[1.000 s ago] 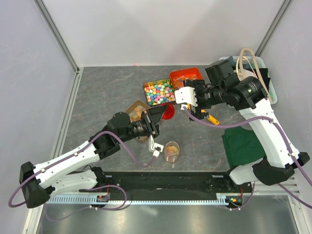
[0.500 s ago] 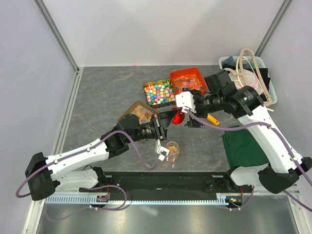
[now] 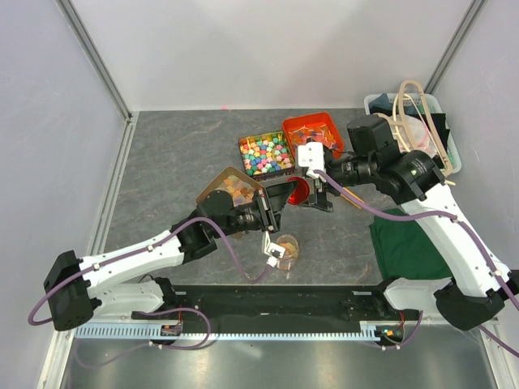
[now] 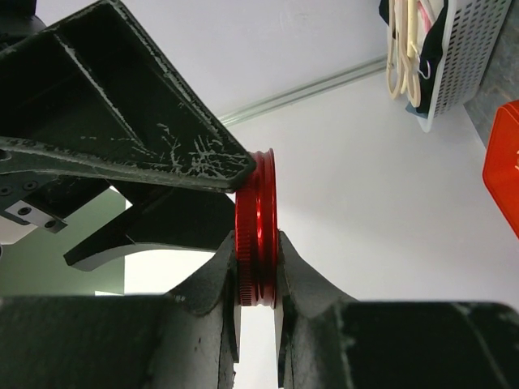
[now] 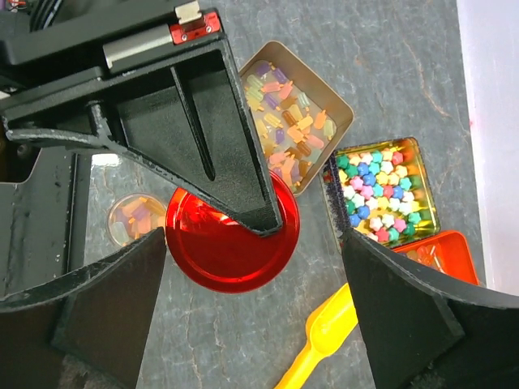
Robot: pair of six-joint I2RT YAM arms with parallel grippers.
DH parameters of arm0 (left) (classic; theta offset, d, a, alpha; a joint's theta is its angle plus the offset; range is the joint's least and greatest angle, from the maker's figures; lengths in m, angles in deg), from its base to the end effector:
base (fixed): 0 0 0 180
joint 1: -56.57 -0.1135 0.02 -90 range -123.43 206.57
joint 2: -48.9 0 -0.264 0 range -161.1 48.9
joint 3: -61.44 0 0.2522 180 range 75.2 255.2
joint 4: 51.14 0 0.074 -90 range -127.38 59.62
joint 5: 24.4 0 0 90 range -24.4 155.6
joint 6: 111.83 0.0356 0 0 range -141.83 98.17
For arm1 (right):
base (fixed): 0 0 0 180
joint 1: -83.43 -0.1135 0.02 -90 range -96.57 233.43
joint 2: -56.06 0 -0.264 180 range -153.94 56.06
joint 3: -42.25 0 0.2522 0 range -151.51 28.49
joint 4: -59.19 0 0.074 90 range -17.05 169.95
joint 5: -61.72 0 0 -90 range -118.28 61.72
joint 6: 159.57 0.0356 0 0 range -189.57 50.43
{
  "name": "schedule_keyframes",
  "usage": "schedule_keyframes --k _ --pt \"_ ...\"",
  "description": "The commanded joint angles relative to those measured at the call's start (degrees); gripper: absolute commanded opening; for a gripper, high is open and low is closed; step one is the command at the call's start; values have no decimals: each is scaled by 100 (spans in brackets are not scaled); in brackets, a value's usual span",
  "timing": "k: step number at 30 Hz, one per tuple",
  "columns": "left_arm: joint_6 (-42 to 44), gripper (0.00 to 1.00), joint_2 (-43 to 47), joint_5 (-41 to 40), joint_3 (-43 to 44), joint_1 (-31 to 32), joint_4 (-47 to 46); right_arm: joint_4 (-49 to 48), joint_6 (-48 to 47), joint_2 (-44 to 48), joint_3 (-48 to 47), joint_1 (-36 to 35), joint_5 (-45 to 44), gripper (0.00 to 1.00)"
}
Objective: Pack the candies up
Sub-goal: Pick up the bottle lid at the center of the board.
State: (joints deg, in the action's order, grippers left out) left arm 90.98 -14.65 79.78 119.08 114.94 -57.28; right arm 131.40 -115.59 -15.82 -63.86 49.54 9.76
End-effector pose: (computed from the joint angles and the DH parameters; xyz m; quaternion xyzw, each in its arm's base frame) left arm 0.1299 -0.2275 0.3243 0.7049 -0.0333 0.2442 0.6651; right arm 0.1761 0.1447 0.4435 -0.6552 0.5595 0.2474 0.4432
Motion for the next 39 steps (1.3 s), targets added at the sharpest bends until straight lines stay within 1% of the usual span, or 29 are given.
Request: schedule_keyframes --k 1,10,15,27,31,39 --pt "206 2 -61 -134 209 52 -286 -212 102 130 -10 23 248 95" --pt "39 2 -184 -292 376 78 -357 -124 -56 139 218 23 274 96" --pt "30 2 -193 -292 402 69 -357 -299 23 174 359 14 230 95" --pt "48 2 -176 -336 376 69 -295 -317 67 191 77 14 2 93" --pt "56 2 -175 -328 341 78 -304 -309 76 200 51 14 -60 89" --pt "65 2 -184 -336 350 78 -304 -317 93 183 -19 14 -78 89"
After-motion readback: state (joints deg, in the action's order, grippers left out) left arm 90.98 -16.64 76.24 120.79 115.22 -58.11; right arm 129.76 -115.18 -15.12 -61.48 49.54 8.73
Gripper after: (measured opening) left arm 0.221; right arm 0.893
